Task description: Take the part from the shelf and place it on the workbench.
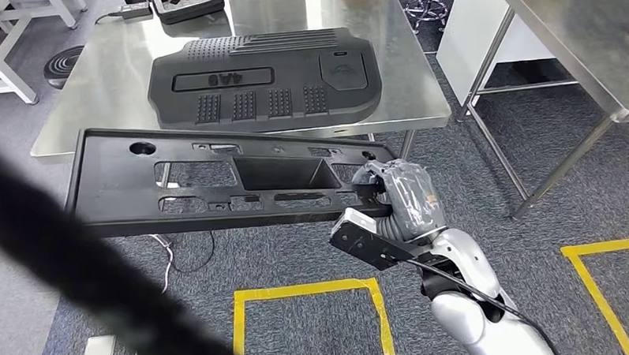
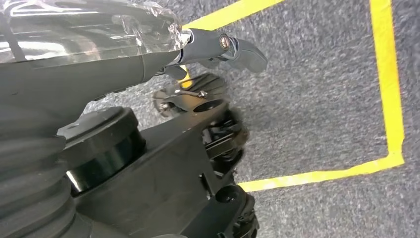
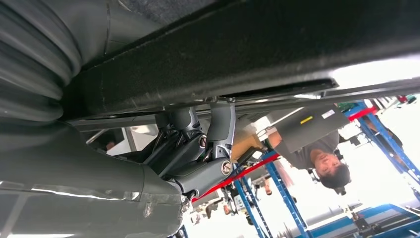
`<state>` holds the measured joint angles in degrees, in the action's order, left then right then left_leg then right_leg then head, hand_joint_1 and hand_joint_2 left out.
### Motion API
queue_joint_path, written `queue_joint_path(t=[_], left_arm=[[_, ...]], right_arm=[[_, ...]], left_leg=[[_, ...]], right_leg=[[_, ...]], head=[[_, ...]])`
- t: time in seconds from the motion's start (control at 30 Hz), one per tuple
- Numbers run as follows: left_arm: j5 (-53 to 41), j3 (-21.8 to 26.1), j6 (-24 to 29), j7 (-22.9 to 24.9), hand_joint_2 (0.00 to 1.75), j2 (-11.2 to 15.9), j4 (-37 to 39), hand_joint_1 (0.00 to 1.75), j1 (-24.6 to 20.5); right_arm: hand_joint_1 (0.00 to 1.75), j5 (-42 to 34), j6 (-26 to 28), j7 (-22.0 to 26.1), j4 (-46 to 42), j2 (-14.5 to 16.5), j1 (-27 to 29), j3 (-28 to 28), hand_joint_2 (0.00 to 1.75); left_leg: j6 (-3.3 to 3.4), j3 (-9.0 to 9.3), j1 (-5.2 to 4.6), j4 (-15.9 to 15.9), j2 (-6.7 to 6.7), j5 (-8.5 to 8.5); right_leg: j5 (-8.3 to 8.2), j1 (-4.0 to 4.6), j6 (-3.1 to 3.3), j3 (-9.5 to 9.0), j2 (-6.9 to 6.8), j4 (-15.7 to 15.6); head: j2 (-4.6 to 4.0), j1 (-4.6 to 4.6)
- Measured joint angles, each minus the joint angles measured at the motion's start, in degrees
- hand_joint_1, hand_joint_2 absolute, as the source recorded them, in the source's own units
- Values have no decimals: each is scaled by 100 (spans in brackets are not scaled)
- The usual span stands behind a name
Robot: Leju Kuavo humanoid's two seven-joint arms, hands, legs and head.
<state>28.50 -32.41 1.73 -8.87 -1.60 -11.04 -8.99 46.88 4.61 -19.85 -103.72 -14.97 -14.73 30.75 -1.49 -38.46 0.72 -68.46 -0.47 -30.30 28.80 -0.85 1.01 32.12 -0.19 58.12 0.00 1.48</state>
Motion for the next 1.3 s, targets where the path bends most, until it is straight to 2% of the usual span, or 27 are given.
queue_joint_path(t=[0.03, 0.07, 0.1, 0.23, 0.3, 0.37, 0.4, 0.43, 0.47, 0.53, 0.57, 0.6, 0.67, 0.73, 0.77, 0.8, 0.87, 0.9, 0.93, 0.97, 1.0, 1.03, 1.07, 1.1, 1.13, 1.23, 1.3], left_arm=[[1, 0, -1, 0, 175, 4, 0, 0, 0], [1, 0, -3, 0, 175, 8, 0, 0, -1], [0, 0, -7, 0, 175, 10, 0, 0, 1], [-3, 1, -20, 0, 175, 15, 0, 0, 16], [-12, 1, -26, 0, 175, 19, 0, 0, 7], [-23, -2, -40, 0, 175, 19, 0, 0, 5], [-25, -3, -45, 1, 175, 19, 0, 0, 7], [-27, -4, -48, 1, 175, 19, 0, 0, 9], [-27, -4, -48, 2, 175, 20, 0, 0, 9], [-26, -4, -48, 2, 175, 20, 0, 0, 8], [-25, -4, -48, 2, 175, 20, 0, 0, 5], [-25, -4, -49, 4, 175, 20, 0, 0, 2], [-23, -4, -50, 8, 175, 20, 0, 0, 0], [-23, -4, -50, 9, 175, 22, 0, 0, -1], [-23, -4, -49, 9, 175, 24, 0, 0, -4], [-23, -4, -49, 9, 175, 26, 0, 0, -7], [-23, -4, -48, 9, 175, 27, 0, 0, -1], [-23, -4, -48, 10, 175, 27, 0, 0, 8], [-23, -4, -48, 10, 175, 27, 0, 0, 18], [-23, -4, -47, 10, 175, 27, 0, 0, 23], [-23, -4, -46, 9, 175, 29, 0, 0, 24], [-23, -4, -45, 9, 175, 32, 0, 0, 23], [-23, -4, -43, 9, 175, 35, 0, 0, 20], [-23, -4, -43, 9, 175, 38, 0, 0, 18], [-23, -4, -42, 10, 175, 39, 0, 0, 17], [-23, -4, -40, 10, 175, 41, 0, 0, 16], [-23, -3, -42, 10, 175, 45, 0, 0, 5]], right_arm=[[175, -3, 4, 1, 3, 4, -1, 0, 175], [175, -6, 8, 3, 5, 9, -3, 0, 175], [175, -10, 13, 8, 8, 11, -5, 1, 175], [175, -32, 28, 30, 16, 14, -6, 6, 175], [175, -41, 35, 42, 17, 15, -10, 8, 175], [175, -45, 39, 51, 20, 15, 3, 12, 175], [175, -46, 39, 52, 24, 15, 17, 14, 175], [175, -47, 39, 52, 30, 15, 28, 16, 175], [175, -48, 39, 53, 37, 15, 34, 16, 175], [175, -56, 41, 60, 48, 15, 33, 17, 175], [175, -63, 42, 67, 52, 18, 28, 17, 175], [175, -70, 44, 74, 57, 24, 23, 17, 175], [175, -75, 46, 85, 62, 38, 15, 19, 175], [175, -74, 46, 87, 63, 50, 11, 20, 175], [175, -74, 47, 89, 64, 54, 6, 20, 175], [175, -75, 48, 90, 64, 61, 0, 20, 175], [175, -81, 50, 94, 69, 72, -8, 20, 175], [175, -86, 50, 96, 75, 78, -8, 20, 175], [175, -90, 50, 99, 85, 84, -8, 20, 175], [175, -94, 51, 104, 95, 90, -8, 21, 175], [175, -99, 52, 110, 103, 96, -9, 21, 175], [175, -104, 54, 117, 109, 102, -13, 22, 175], [175, -109, 57, 125, 116, 109, -23, 22, 175], [175, -114, 60, 134, 123, 115, -35, 23, 175], [175, -116, 63, 144, 132, 123, -48, 25, 175], [175, -131, 68, 173, 156, 140, -75, 32, 175], [175, -144, 74, 186, 167, 144, -106, 38, 175]], left_leg=[[20, 146, -6, 362, -1, 188], [50, 270, -12, 676, -2, 300], [82, 340, -20, 853, -4, 331], [212, 400, -25, 980, -8, 279], [262, 454, -1, 1033, 1, 276], [299, 486, -4, 1042, 10, 248], [310, 505, -6, 1041, 11, 229], [313, 530, -8, 1040, 8, 208], [308, 563, -7, 1038, 2, 183], [277, 645, -9, 1035, -12, 120], [251, 671, -17, 1025, -16, 88], [223, 683, -25, 1021, -18, 66], [164, 686, -33, 1026, -16, 43], [99, 703, -26, 1001, -12, -10], [68, 672, -24, 888, -8, -80], [41, 576, -21, 653, -5, -201], [5, 196, -14, -88, 0, -495], [-7, -6, -11, -424, 1, -582], [-11, -137, -9, -594, 1, -567], [-9, -167, -9, -548, 1, -437], [3, -91, -9, -283, 1, -209], [24, 41, -10, 109, 0, 43], [48, 176, -20, 471, 1, 226], [75, 277, -30, 741, 0, 330], [100, 324, -43, 880, -2, 348], [179, 363, -47, 958, -9, 313], [242, 415, -19, 1017, -2, 314]], right_leg=[[36, 8, -22, -37, 3, 5], [68, 17, -49, -59, 8, 18], [88, 26, -77, -69, 11, 22], [177, 9, -204, -65, 12, 64], [399, -2, -254, 128, 13, 481], [676, -6, -284, 551, 14, 1236], [717, -8, -292, 735, 14, 1515], [652, -10, -293, 837, 13, 1613], [475, -10, -287, 827, 13, 1481], [9, -5, -255, 569, 13, 779], [-136, 7, -235, 431, 14, 438], [-197, 20, -212, 341, 16, 219], [-157, 46, -163, 299, 24, 102], [-145, 29, -106, 267, 29, 62], [-141, 19, -74, 237, 25, 36], [-135, 9, -44, 203, 17, 13], [-97, 16, 11, 154, 0, 7], [-76, 20, 27, 130, -3, 8], [-53, 23, 36, 102, -2, 8], [-28, 24, 36, 69, 2, 9], [1, 25, 28, 27, 7, 11], [35, 24, 13, -14, 10, 13], [68, 35, -9, -44, 15, 24], [93, 43, -36, -60, 20, 32], [109, 48, -63, -62, 24, 36], [147, 42, -156, -75, 23, 33], [307, 30, -216, 25, 19, 294]], head=[[0, 21], [0, 42], [0, 46], [0, 20], [0, -28], [0, -90], [0, -107], [0, -121], [0, -132], [0, -150], [0, -157], [0, -158], [0, -144], [0, -131], [0, -117], [0, -96], [0, -45], [0, -29], [0, -17], [0, 0], [0, 21], [0, 47], [0, 72], [0, 99], [0, 112], [0, 90], [0, 51]])
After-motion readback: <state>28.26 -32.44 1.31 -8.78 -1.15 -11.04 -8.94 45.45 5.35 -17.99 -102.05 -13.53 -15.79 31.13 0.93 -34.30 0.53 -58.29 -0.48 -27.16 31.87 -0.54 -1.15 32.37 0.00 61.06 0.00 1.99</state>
